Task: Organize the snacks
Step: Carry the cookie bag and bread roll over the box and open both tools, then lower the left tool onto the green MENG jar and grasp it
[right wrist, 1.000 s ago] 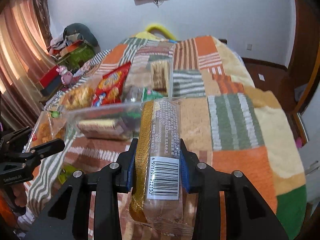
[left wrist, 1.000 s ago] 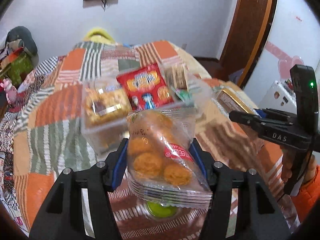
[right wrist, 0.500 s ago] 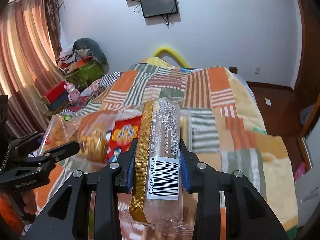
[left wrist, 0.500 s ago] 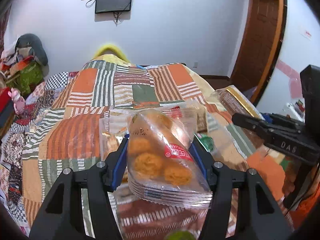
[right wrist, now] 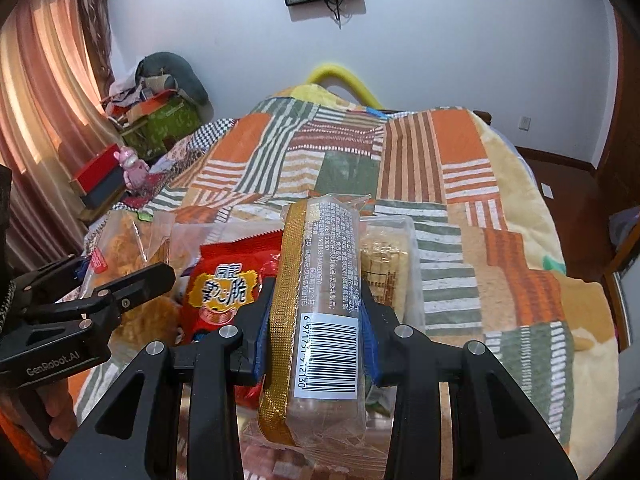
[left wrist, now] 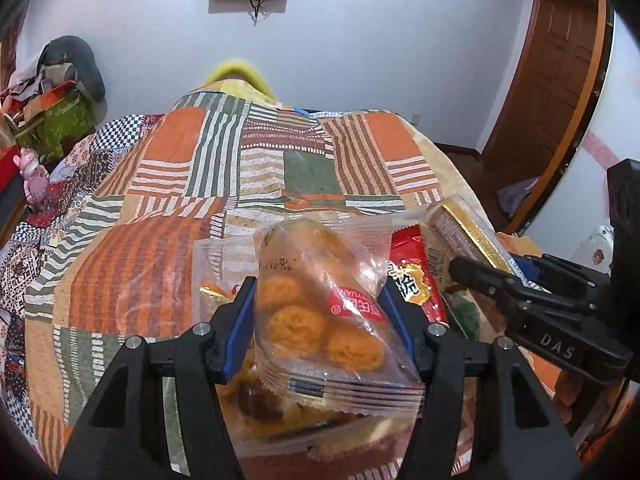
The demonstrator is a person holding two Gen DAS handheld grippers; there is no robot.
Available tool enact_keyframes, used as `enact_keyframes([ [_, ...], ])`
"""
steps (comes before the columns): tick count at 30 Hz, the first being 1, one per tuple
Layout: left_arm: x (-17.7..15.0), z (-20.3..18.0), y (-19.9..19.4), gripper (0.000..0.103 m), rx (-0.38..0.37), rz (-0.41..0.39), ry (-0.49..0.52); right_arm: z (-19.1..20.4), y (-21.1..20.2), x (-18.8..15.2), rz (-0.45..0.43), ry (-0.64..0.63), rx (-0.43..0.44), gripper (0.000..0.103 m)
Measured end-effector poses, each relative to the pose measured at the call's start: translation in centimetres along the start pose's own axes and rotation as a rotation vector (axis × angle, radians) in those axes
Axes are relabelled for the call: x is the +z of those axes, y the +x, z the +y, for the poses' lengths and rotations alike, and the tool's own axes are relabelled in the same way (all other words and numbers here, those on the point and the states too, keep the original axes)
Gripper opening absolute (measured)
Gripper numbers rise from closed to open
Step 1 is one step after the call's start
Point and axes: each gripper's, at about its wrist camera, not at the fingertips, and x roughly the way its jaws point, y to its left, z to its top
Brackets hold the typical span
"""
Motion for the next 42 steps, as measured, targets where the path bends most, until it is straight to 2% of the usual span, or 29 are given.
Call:
enact_keyframes([
  [15,-0.4,-0.4,2.0,0.061,0.034,0.027,0.029,0.3,1.1,-0.3,0.040,-0.027,-0.006,0.034],
  [22,-0.2,-0.5,0.4,0.073,0.033,0.008,0.022,0.7,-0.2,-0.2,0.031,-0.050,-0.007,0.035],
  [24,-0.2,-0.6,-0.5,0.074,0.039,-0.007,0.026,0.7,-0.8,-0.4,0.026,-0.052,-0.003,0.037],
  [27,-0.3,-0.5,-1.9,0.075,0.051,-0.026,0.033,0.8,-1.9,-0.8,0.019,-0.049,0.019,0.046],
  [32,-1.0,-0.1,-4.3,0.083,0.069,-0.049,0.039,1.7,-3.3,-2.0,0.019,-0.080,0.038,0.051],
  [37,-2.6,0.8,-6.1,0.090,0.094,-0.041,0.056,2.7,-3.8,-4.0,0.052,-0.103,0.062,0.063],
  [42,-5.0,2.1,-6.6,0.091,0.099,0.003,0.048,3.4,-2.4,-5.8,0.114,-0.120,0.089,0.064],
])
